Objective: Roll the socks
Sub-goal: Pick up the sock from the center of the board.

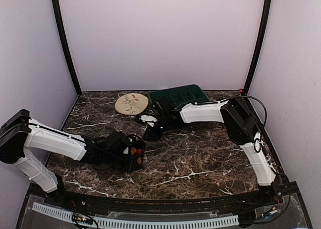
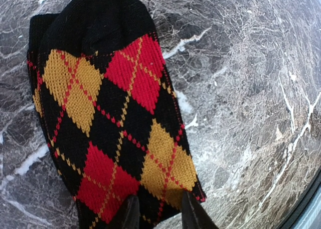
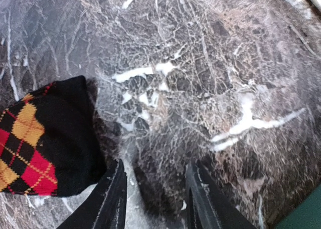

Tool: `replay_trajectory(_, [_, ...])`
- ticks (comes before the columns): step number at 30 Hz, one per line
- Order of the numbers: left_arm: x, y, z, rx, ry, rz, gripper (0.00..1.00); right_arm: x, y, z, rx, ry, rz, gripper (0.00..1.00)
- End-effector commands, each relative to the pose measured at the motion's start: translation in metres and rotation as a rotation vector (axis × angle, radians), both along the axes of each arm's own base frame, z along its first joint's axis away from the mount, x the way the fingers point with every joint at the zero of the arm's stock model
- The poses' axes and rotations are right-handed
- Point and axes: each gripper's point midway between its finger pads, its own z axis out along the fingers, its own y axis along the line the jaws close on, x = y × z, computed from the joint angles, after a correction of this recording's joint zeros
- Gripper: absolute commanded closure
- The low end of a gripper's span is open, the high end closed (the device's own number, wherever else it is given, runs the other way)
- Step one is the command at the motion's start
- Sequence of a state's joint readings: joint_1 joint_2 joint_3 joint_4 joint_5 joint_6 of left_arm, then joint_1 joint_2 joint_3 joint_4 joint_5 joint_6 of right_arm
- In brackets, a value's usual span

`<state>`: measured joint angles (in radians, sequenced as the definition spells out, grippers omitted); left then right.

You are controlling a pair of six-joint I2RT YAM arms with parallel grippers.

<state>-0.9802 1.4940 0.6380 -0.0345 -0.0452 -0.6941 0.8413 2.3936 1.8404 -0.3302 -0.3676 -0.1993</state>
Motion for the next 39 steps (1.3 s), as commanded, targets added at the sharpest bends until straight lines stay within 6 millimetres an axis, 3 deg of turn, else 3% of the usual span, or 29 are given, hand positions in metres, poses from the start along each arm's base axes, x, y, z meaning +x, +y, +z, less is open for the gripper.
replay_trajectory(1, [0.000,0.005,0.006,0.026,-0.005,0.017,0.66,0.012,-0.005,0.044,0.069,-0.080,-0.046,0.62])
replay_trajectory(9, [0.010,-0.001,0.027,-0.023,-0.061,0.039,0.58,-0.002,-0.018,0.063,0.101,-0.123,-0.064,0.56])
replay_trajectory(18, [0.021,-0.002,0.074,-0.147,-0.181,0.082,0.50,-0.035,-0.026,0.071,0.058,-0.246,-0.068,0.55])
replay_trajectory(24, [0.027,0.044,0.094,-0.163,-0.282,0.270,0.40,-0.073,-0.019,0.078,0.031,-0.324,-0.023,0.54])
replay_trajectory(30, [0.023,0.098,0.092,-0.130,-0.310,0.482,0.33,-0.118,-0.003,0.077,-0.013,-0.397,0.064,0.52])
replay_trajectory(36, [0.014,0.126,0.081,-0.165,-0.278,0.605,0.32,-0.146,0.014,0.063,-0.057,-0.438,0.137,0.47])
replay_trajectory(37, [0.013,0.129,0.079,-0.177,-0.271,0.615,0.32,-0.149,0.017,0.061,-0.063,-0.445,0.148,0.39])
replay_trajectory(39, [0.010,0.132,0.075,-0.196,-0.259,0.627,0.32,-0.156,0.025,0.059,-0.071,-0.457,0.174,0.34])
